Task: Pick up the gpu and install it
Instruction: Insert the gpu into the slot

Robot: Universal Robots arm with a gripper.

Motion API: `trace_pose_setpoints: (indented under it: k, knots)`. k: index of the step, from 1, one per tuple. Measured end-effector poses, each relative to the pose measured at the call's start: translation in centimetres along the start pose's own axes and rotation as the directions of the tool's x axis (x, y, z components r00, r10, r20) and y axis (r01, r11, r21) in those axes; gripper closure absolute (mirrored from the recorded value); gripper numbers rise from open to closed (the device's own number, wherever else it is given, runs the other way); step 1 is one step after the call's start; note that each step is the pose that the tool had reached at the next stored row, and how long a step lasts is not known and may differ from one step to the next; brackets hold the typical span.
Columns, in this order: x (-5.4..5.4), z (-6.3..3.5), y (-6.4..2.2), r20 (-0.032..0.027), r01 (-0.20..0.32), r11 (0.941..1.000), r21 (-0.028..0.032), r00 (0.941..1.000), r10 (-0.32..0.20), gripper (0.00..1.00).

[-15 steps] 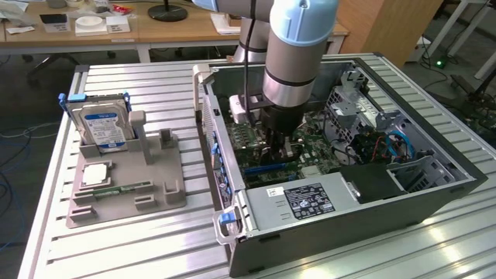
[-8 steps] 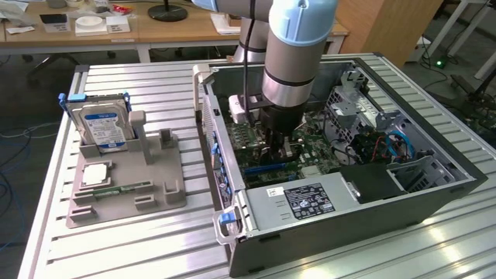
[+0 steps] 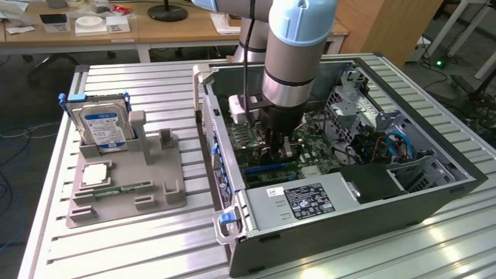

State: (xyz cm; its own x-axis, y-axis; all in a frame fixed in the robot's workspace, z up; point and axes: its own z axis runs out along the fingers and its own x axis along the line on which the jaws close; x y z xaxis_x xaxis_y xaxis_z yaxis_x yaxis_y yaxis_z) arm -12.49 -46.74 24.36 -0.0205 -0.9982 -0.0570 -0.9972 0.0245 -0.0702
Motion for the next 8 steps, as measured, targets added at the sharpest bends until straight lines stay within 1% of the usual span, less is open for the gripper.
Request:
trace_pose_setpoints:
  k: [8]
  knots:
    - [0.0,0.06,-0.04,-0.0006,-0.008,1.0,0.0004,1.0,0.008,0.73]
